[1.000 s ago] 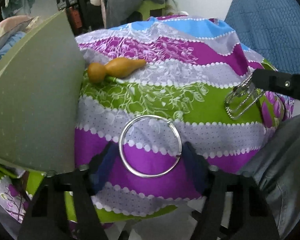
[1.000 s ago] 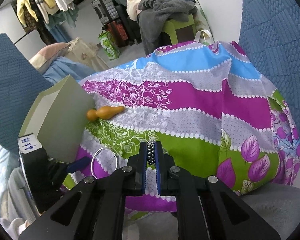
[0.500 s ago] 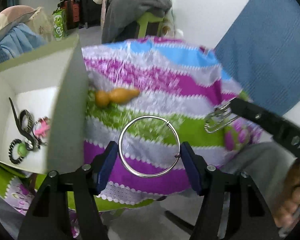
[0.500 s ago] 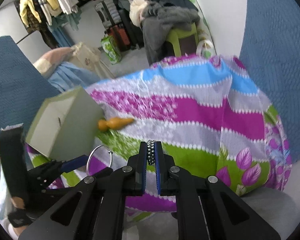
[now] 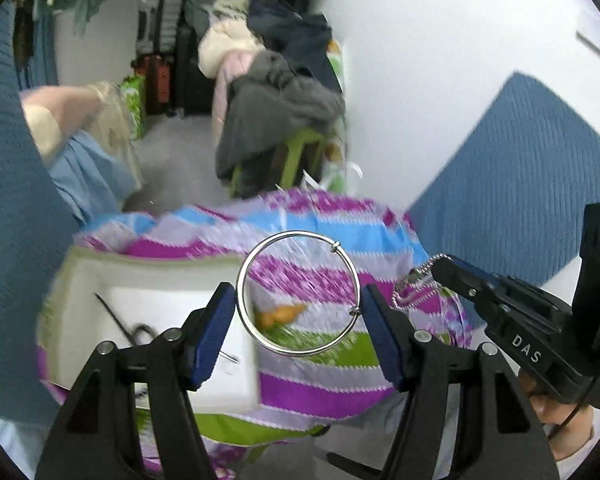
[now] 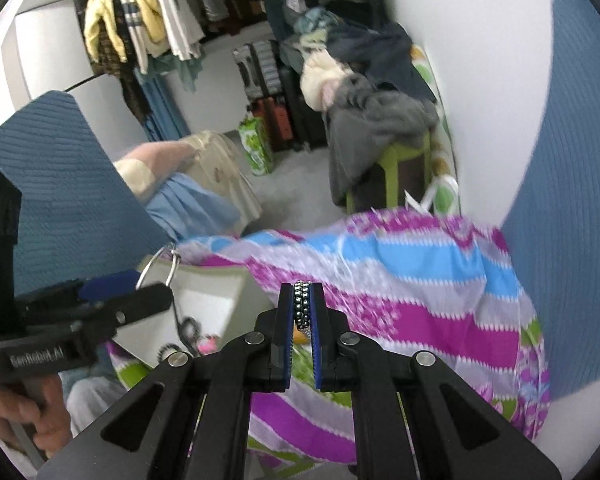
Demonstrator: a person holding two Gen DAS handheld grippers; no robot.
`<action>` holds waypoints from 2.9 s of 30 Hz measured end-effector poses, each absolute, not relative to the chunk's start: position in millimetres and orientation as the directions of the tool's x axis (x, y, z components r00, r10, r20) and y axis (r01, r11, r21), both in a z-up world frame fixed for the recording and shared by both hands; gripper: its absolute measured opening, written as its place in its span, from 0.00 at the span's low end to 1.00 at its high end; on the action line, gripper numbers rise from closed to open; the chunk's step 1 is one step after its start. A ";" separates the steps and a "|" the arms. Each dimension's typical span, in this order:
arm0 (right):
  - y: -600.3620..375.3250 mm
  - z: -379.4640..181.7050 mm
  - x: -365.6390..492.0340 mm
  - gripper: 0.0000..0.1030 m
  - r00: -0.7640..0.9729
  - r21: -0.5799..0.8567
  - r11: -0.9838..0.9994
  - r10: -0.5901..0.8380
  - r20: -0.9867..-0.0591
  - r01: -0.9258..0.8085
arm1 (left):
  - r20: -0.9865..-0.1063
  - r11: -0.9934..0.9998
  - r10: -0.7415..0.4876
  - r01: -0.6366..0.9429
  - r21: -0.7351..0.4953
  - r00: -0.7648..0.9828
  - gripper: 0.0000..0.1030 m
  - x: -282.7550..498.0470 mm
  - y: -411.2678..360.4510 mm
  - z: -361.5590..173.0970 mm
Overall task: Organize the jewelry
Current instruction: 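Lift the hoop in the left gripper over the box while the right gripper carries the chain there, then open the left gripper to drop the hoop while the right gripper releases the chain into the box, then reach the right gripper to the orange gourd pendant and grasp it, then carry the gourd pendant in the right gripper into the box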
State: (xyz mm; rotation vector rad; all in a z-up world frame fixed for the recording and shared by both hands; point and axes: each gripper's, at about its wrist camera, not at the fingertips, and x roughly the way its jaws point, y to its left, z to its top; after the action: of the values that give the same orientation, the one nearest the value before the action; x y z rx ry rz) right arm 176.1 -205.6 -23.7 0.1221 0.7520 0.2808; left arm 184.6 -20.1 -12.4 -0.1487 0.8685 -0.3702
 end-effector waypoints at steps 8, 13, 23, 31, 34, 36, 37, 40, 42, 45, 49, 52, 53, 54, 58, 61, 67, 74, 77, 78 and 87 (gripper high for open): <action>-149.3 18.0 188.5 0.05 0.719 0.204 0.942 0.337 -0.609 -0.268 | -0.710 0.942 -0.334 0.212 -0.259 0.619 0.63 192.7 38.6 12.6; -115.9 0.9 195.4 0.05 0.684 0.229 0.931 0.365 -0.632 -0.285 | -0.730 0.950 -0.311 0.192 -0.245 0.609 0.63 195.1 70.9 -6.7; -61.5 -94.6 196.2 0.06 0.532 0.256 0.918 0.385 -0.754 -0.301 | -0.807 0.959 -0.284 0.152 -0.240 0.518 0.64 194.4 101.9 -97.8; -51.5 -141.8 192.1 0.06 0.451 0.267 0.916 0.383 -0.806 -0.300 | -0.829 0.959 -0.284 0.128 -0.254 0.481 0.63 188.1 106.7 -131.5; -55.1 -137.5 193.1 0.11 0.451 0.277 0.914 0.389 -0.803 -0.296 | -0.818 0.958 -0.286 0.119 -0.262 0.500 0.63 184.6 108.8 -127.2; -60.2 -130.1 194.4 0.24 0.458 0.302 0.905 0.413 -0.787 -0.299 | -0.816 0.958 -0.281 0.104 -0.266 0.506 0.67 184.8 110.9 -123.0; -63.1 -125.2 194.7 0.28 0.464 0.315 0.900 0.428 -0.776 -0.302 | -0.814 0.958 -0.282 0.103 -0.267 0.508 0.76 184.9 111.0 -121.5; -74.2 -105.6 193.7 0.35 0.506 0.312 0.902 0.427 -0.749 -0.300 | -0.799 0.960 -0.272 0.101 -0.260 0.536 0.79 179.0 112.0 -112.4; -83.0 -95.3 194.3 0.48 0.542 0.313 0.906 0.422 -0.726 -0.286 | -0.795 0.963 -0.261 0.094 -0.252 0.547 0.79 174.4 111.8 -107.2; -103.2 -86.6 198.5 0.57 0.589 0.317 0.916 0.400 -0.702 -0.244 | -0.786 0.965 -0.255 0.093 -0.246 0.564 0.80 167.7 111.6 -100.3; -133.5 -97.6 212.7 0.57 0.614 0.332 0.934 0.341 -0.712 -0.134 | -0.773 0.971 -0.225 0.069 -0.230 0.593 0.80 156.7 114.6 -92.5; -151.3 -117.6 225.3 0.57 0.608 0.339 0.939 0.305 -0.733 -0.061 | -0.762 0.973 -0.209 0.053 -0.224 0.614 0.82 150.0 117.9 -89.1; -156.2 -124.0 228.1 0.57 0.604 0.344 0.938 0.298 -0.739 -0.043 | -0.760 0.973 -0.206 0.048 -0.225 0.616 0.83 148.6 119.1 -89.4; -160.4 -131.9 231.8 0.57 0.598 0.348 0.937 0.290 -0.747 -0.020 | -0.762 0.974 -0.202 0.046 -0.222 0.616 0.83 147.8 119.8 -90.2; -172.0 -169.3 247.3 0.57 0.547 0.372 0.926 0.282 -0.788 0.060 | -0.771 0.977 -0.187 0.033 -0.211 0.608 0.85 147.1 121.5 -95.6; -177.7 -191.5 254.6 0.57 0.521 0.399 0.909 0.284 -0.805 0.122 | -0.783 0.979 -0.178 0.028 -0.201 0.596 0.87 145.9 119.7 -101.3; -183.9 -226.8 260.9 0.56 0.468 0.461 0.853 0.314 -0.826 0.243 | -0.796 0.980 -0.174 0.021 -0.199 0.580 0.92 143.0 117.3 -110.5; -185.0 -243.4 267.3 0.49 0.450 0.461 0.833 0.301 -0.841 0.305 | -0.799 0.978 -0.183 0.020 -0.210 0.573 0.93 140.2 119.8 -114.6; -188.4 -252.6 268.9 0.46 0.433 0.466 0.816 0.304 -0.849 0.342 | -0.799 0.978 -0.177 0.013 -0.208 0.575 0.93 139.7 122.2 -113.6; -189.7 -253.9 269.0 0.44 0.432 0.467 0.813 0.303 -0.849 0.348 | -0.798 0.978 -0.177 0.013 -0.208 0.577 0.93 138.7 123.2 -112.8; -195.8 -250.5 273.6 0.30 0.435 0.462 0.833 0.310 -0.845 0.305 | -0.782 0.975 -0.185 0.012 -0.222 0.595 0.93 133.7 127.2 -103.3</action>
State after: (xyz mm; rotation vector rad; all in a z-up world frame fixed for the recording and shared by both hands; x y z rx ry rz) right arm 273.6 -195.8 -250.5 0.6211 1.1413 0.0031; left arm 133.7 127.2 -103.3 -0.2012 0.9277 -0.1158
